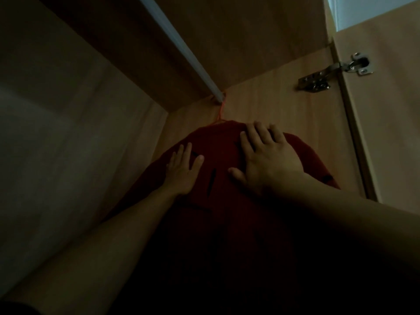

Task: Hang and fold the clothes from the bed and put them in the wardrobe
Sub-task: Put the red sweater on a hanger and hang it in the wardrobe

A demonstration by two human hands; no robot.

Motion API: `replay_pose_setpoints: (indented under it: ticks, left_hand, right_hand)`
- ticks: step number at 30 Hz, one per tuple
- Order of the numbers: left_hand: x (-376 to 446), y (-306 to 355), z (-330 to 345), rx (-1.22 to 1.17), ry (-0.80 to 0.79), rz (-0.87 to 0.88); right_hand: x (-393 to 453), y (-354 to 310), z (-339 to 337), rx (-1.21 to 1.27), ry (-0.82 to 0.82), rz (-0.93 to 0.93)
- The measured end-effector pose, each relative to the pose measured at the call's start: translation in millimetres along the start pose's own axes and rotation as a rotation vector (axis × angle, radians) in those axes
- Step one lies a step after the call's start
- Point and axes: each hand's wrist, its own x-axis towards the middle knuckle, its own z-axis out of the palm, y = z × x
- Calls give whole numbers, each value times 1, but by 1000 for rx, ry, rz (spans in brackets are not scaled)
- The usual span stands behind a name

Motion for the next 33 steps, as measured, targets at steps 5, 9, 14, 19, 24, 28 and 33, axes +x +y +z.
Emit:
replay_pose_setpoints:
  ticks: [5,9,14,19,24,28,33]
  left_hand:
    - [-48,-13,2,138,-19,-42]
    - [-105,-48,2,287,-58,-48]
    - [-150,-66,7,224,-133,-103]
    - [-157,-49,-13,215,-245,-206]
    - [-188,-22,-30,207,-283,-245]
    - [-216,6,-48,204,-265,-263]
    - [-256,58,-70,232,-256,-231]
  right_hand:
    - [-22,-12,-7,42,-53,1]
    - [-73,-31,-9,115,-114,-58]
    - [-147,-44,-6,114,-218,-129]
    - [-156,-57,-13,100,-250,-110]
    - [-184,-67,-32,210,-294,-120]
    - [-213,-55,-56,324,-290,-146]
    - [-253,-19,-78,449,-280,-128]
